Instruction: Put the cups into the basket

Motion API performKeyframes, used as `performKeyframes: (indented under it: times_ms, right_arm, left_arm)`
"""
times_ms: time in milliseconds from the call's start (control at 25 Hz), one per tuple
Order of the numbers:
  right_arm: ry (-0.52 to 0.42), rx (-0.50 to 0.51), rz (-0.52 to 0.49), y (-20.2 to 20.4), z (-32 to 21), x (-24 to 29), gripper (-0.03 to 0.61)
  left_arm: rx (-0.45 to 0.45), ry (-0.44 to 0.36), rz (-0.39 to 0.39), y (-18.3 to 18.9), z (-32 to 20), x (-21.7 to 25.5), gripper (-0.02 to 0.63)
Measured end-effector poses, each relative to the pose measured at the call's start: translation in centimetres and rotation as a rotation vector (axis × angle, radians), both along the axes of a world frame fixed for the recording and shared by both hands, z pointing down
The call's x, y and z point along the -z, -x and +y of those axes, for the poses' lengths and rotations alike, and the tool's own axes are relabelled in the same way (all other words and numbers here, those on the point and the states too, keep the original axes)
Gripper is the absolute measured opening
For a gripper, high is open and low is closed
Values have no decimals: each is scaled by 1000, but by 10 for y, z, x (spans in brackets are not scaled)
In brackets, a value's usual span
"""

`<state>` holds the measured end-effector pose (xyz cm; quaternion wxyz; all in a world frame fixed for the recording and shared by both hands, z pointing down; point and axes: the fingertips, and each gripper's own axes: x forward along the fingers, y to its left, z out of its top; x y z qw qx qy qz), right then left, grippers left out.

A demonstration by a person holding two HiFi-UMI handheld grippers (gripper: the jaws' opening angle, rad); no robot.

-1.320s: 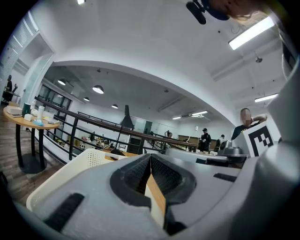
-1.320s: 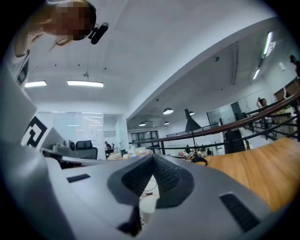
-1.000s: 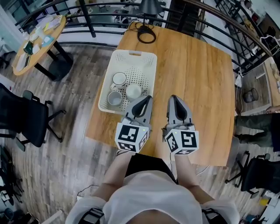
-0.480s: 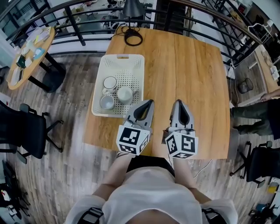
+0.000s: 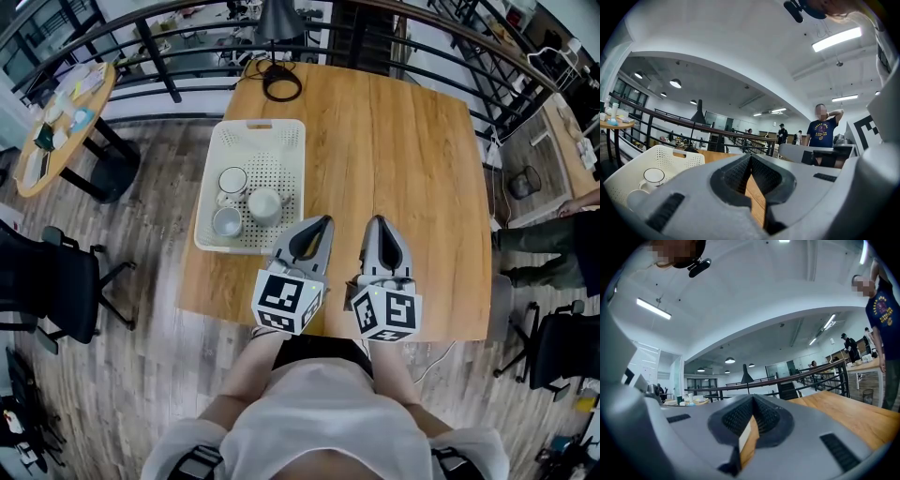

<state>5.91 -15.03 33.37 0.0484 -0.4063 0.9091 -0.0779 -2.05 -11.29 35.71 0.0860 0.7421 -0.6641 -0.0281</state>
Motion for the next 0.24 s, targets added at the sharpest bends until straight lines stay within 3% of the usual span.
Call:
performKeyframes:
  times_ms: [240]
  right_arm:
    - [3, 17, 8, 6, 1, -2, 11]
  left_arm:
    - [9, 1, 2, 4, -1, -1, 9]
